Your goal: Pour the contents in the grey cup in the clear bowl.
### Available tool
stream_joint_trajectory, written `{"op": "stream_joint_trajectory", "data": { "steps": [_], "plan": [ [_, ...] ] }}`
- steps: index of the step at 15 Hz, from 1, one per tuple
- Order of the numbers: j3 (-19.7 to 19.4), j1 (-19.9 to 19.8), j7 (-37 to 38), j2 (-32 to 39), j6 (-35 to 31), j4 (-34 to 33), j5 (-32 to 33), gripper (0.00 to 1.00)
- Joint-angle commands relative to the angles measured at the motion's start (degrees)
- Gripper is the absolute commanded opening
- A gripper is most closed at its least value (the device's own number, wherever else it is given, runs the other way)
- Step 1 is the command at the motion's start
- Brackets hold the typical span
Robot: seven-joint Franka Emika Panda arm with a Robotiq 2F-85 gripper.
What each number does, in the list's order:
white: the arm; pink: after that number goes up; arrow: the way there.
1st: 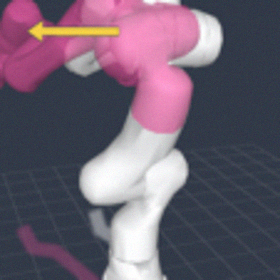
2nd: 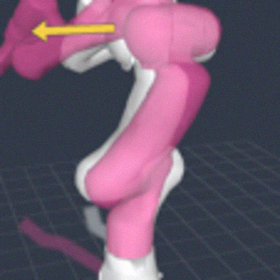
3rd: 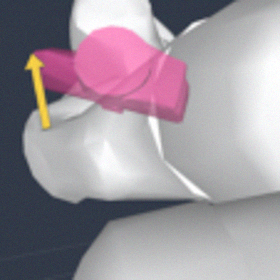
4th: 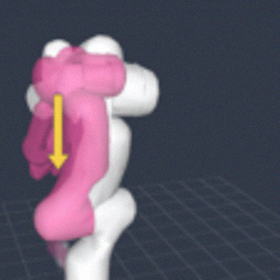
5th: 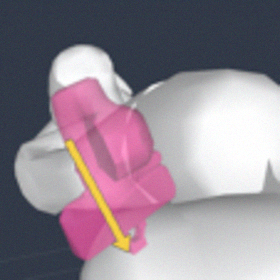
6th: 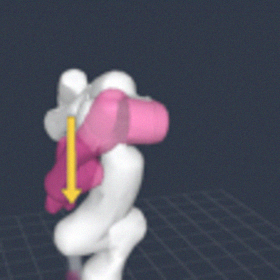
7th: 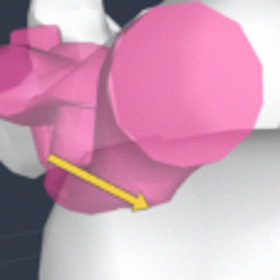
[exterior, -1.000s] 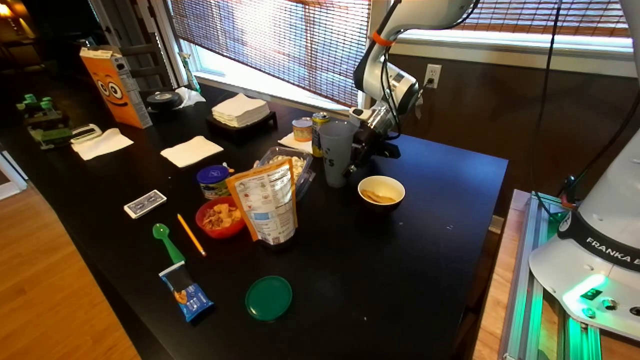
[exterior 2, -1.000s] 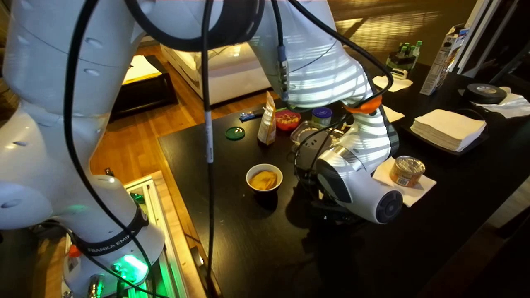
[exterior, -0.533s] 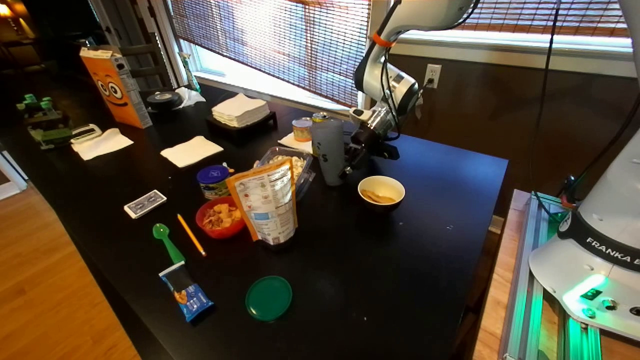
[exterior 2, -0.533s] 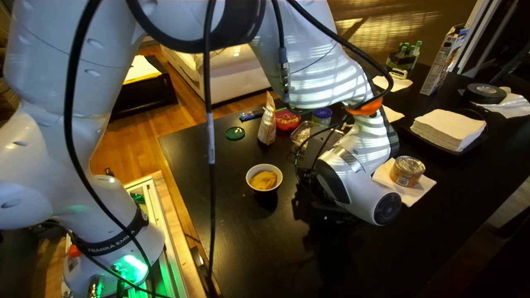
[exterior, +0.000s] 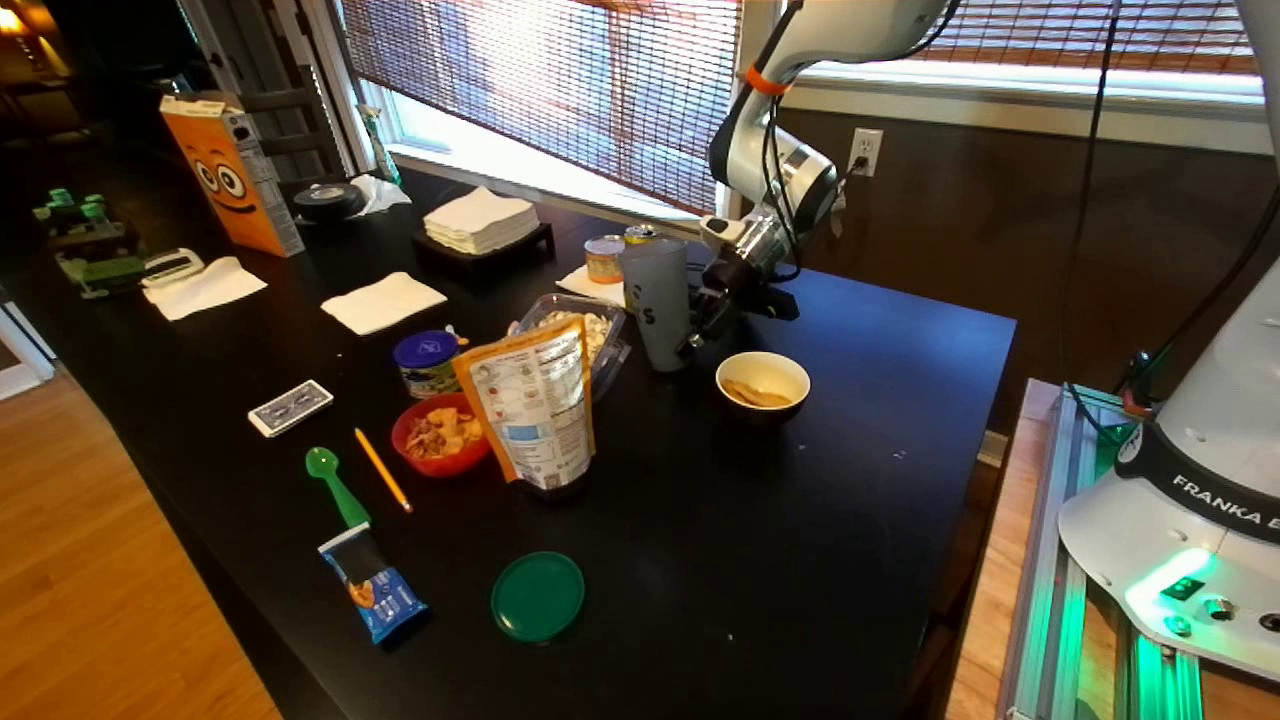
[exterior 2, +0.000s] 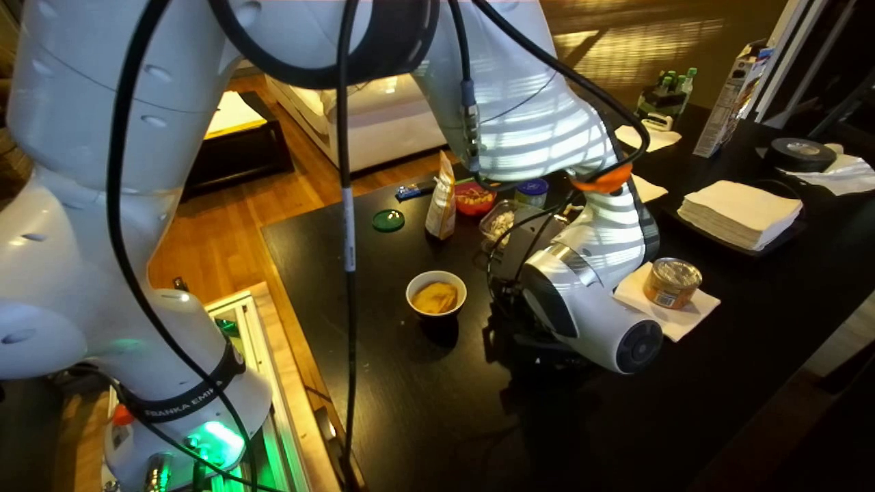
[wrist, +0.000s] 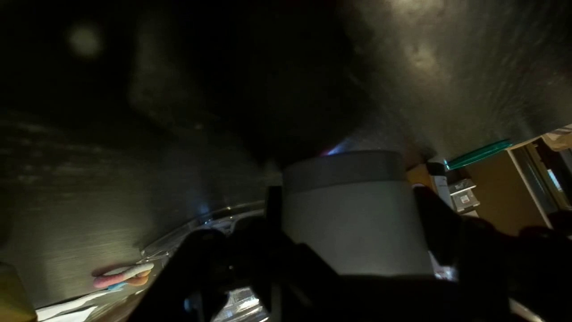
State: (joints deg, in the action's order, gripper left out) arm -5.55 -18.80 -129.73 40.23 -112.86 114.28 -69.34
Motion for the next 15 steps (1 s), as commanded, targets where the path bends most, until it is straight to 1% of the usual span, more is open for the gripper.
{"op": "stream_joint_trajectory", "data": {
  "steps": [1,3,5,6,9,12,15],
  "plan": [
    [-1.05,0.56,-1.52,-0.46,-0.73,0.35,-2.07,0.48],
    [-1.74,0.93,-0.82,-2.26,-1.31,1.50,-1.57,0.48],
    [-3.13,2.35,2.23,-4.32,-3.66,2.79,-0.04,0.48],
    [-3.47,2.45,2.48,-5.27,-4.48,3.36,0.05,0.48],
    [-5.03,4.33,6.95,-8.68,-7.57,4.97,3.18,0.48],
    [-6.44,6.77,15.20,-12.00,-10.65,5.87,10.16,0.48],
    [-6.66,8.16,24.46,-14.99,-11.47,6.11,20.13,0.48]
  ]
}}
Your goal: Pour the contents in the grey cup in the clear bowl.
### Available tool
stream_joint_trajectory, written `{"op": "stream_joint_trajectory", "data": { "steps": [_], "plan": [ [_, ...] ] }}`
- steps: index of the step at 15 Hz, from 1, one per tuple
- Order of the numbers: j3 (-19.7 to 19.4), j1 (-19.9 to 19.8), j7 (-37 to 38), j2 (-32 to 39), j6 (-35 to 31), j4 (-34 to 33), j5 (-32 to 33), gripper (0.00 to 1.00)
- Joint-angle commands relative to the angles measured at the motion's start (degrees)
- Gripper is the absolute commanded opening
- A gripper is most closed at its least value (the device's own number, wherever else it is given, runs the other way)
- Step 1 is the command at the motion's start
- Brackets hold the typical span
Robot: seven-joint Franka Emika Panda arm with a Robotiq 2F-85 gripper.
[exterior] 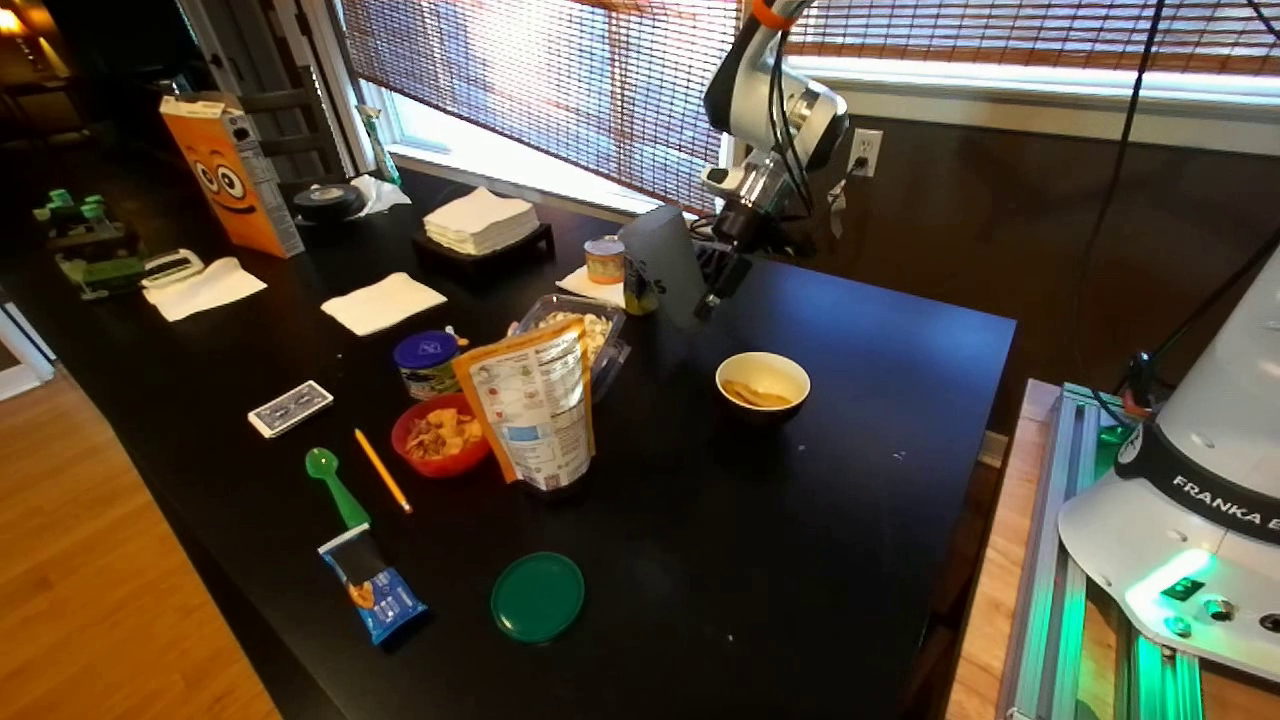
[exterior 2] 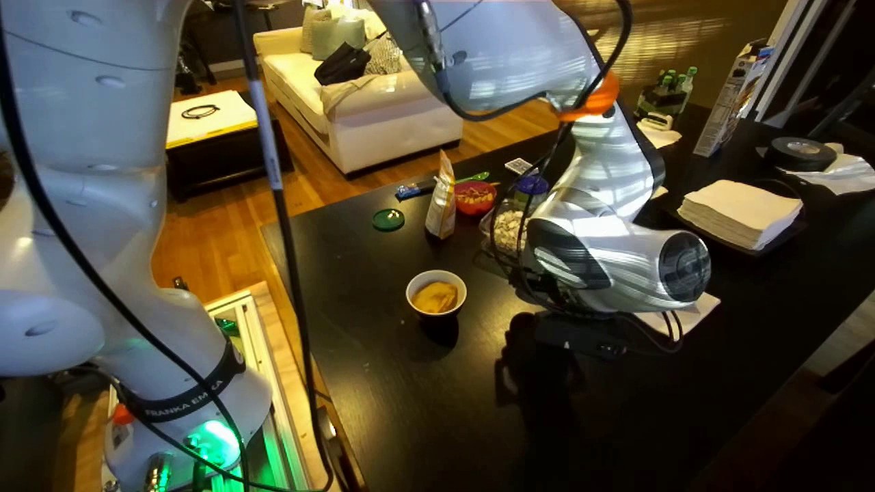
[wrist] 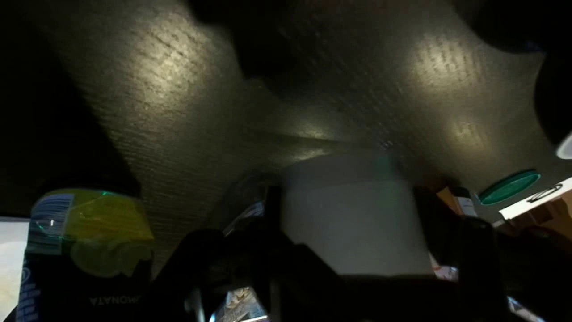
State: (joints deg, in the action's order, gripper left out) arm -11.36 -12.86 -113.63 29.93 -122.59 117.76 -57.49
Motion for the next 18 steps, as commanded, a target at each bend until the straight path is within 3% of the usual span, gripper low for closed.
{"op": "stream_joint_trajectory", "data": {
  "steps": [1,10,18],
  "plan": [
    [-0.76,2.56,11.56,-5.77,-1.82,2.71,11.81,0.48],
    [2.94,2.78,34.58,-12.00,3.13,-0.08,39.41,0.48],
    [5.23,3.00,45.35,-13.40,13.29,-5.34,47.13,0.48]
  ]
}}
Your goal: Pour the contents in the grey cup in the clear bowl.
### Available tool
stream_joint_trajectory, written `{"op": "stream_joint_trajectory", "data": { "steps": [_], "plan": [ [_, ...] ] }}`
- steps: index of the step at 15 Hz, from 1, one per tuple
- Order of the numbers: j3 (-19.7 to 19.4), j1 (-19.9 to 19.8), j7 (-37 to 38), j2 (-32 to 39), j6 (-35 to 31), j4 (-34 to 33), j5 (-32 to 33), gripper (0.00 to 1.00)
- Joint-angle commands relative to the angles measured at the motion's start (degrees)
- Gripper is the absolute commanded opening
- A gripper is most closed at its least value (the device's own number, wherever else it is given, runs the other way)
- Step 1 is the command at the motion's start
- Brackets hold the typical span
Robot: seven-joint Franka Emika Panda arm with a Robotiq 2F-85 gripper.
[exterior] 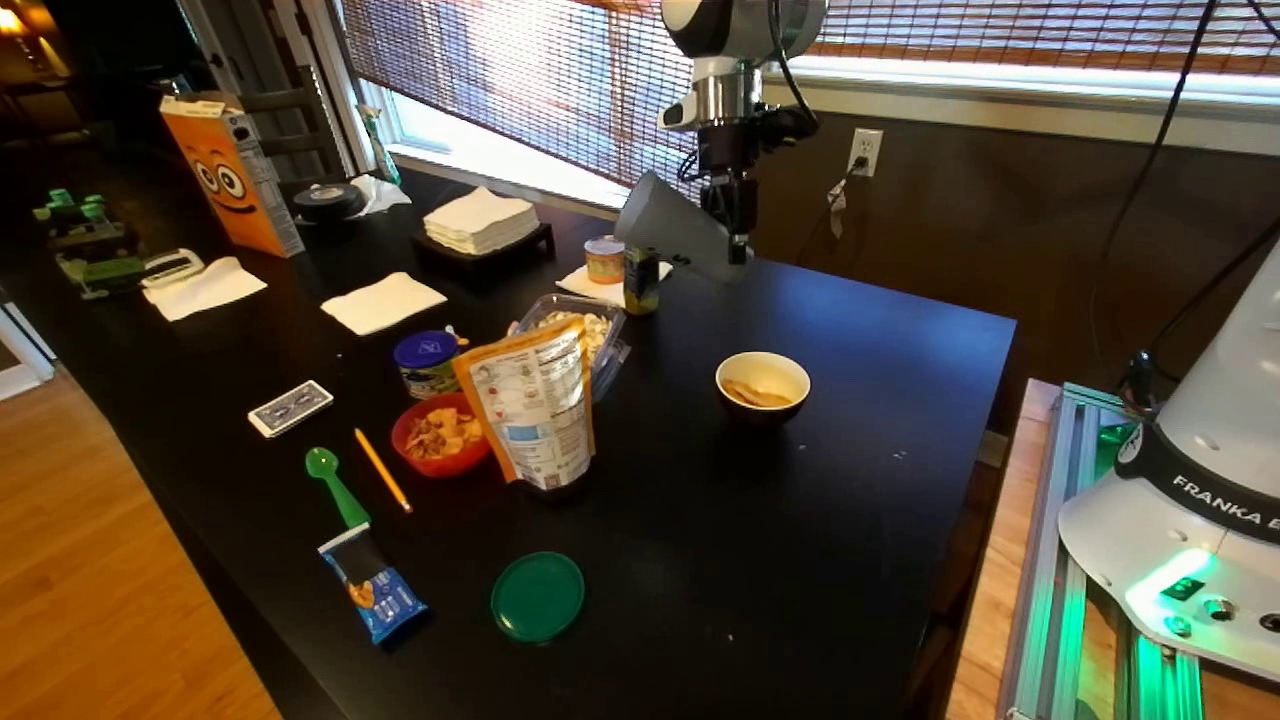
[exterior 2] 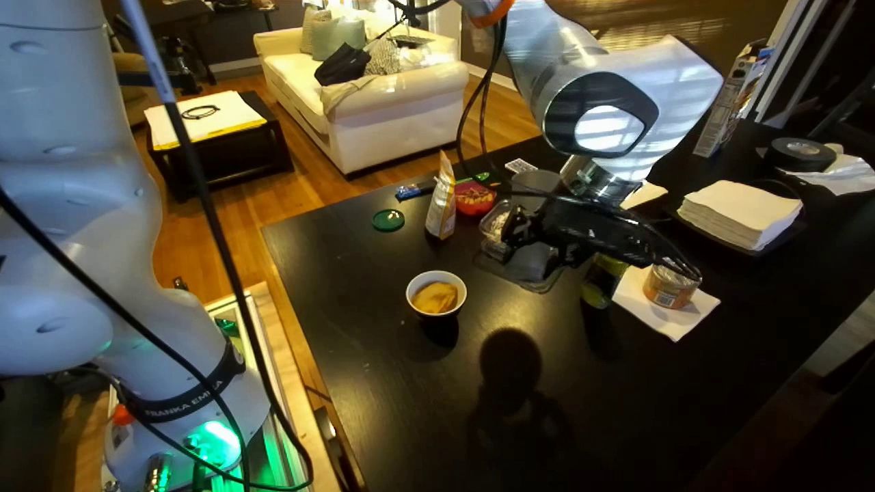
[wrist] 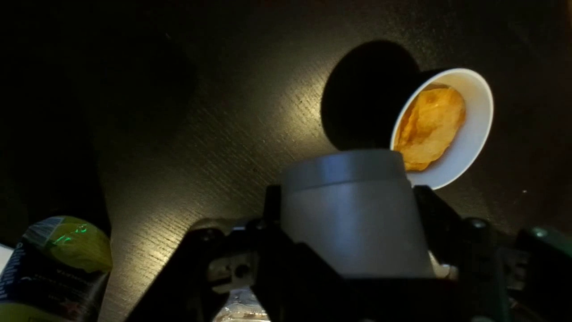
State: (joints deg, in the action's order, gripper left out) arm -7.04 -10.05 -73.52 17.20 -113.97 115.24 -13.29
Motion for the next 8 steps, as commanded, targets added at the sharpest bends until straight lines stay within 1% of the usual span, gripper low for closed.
{"op": "stream_joint_trajectory", "data": {
  "steps": [1,4,8],
  "plan": [
    [1.05,0.62,8.10,-0.49,5.75,-3.99,3.79,0.48],
    [1.55,1.84,16.83,0.17,8.71,-7.55,6.96,0.48],
    [2.53,3.22,25.41,0.88,14.17,-11.42,11.37,0.48]
  ]
}}
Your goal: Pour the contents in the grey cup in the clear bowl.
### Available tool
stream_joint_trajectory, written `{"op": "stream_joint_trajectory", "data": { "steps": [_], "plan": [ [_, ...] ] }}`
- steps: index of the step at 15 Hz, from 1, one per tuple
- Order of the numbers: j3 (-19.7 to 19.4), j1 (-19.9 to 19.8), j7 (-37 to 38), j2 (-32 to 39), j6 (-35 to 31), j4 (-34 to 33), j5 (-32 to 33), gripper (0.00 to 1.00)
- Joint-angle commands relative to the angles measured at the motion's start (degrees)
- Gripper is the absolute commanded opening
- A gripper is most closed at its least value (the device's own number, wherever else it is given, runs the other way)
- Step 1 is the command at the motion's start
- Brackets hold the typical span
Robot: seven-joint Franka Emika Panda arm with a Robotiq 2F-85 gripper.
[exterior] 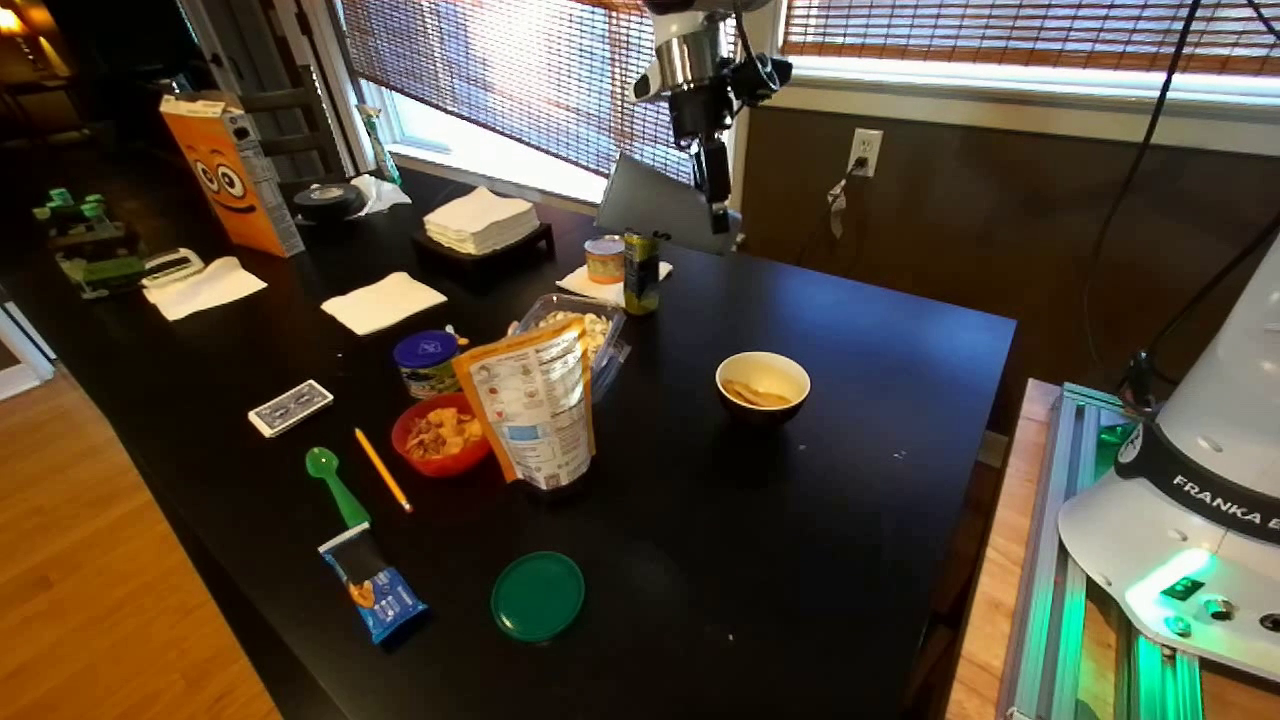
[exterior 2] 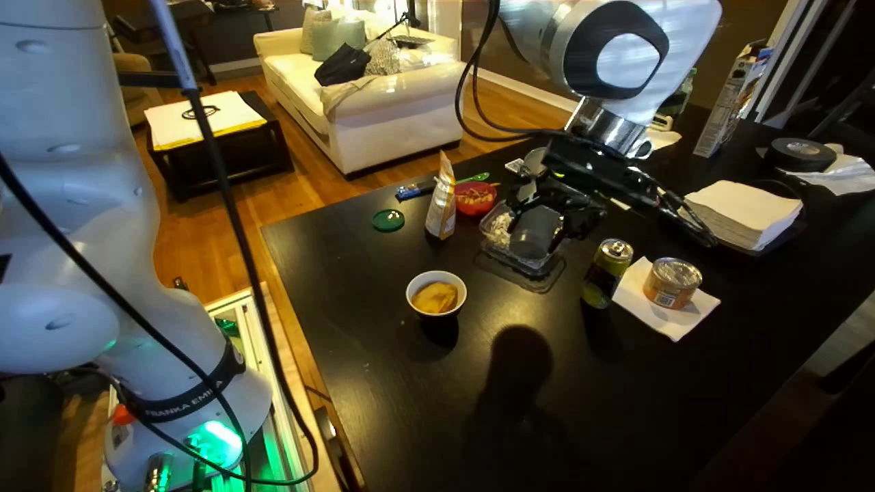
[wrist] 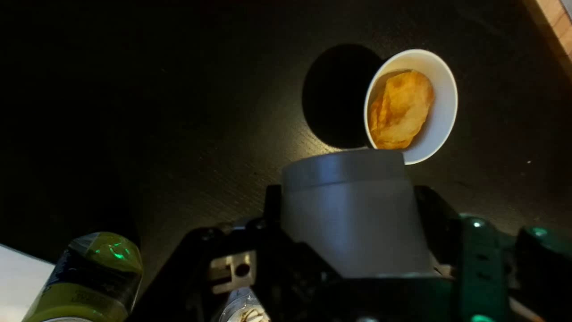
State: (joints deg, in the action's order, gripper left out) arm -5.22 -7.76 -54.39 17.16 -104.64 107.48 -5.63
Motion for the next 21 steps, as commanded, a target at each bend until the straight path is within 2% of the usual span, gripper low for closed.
{"op": "stream_joint_trajectory", "data": {
  "steps": [1,2,3,8,9,14,21],
  "plan": [
    [1.04,1.26,8.01,1.13,6.95,-4.65,4.68,0.48],
    [1.41,1.34,8.78,1.17,8.49,-5.30,5.20,0.48],
    [1.82,0.03,5.80,0.17,4.79,-2.50,3.13,0.73],
    [2.16,0.42,7.65,0.35,6.63,-3.59,3.96,0.73],
    [2.16,0.40,7.66,0.42,6.63,-3.59,3.98,0.48],
    [3.27,3.30,8.69,0.81,8.23,-4.16,14.56,0.48],
    [5.36,8.86,17.32,0.24,5.17,-2.25,31.78,0.48]
  ]
}}
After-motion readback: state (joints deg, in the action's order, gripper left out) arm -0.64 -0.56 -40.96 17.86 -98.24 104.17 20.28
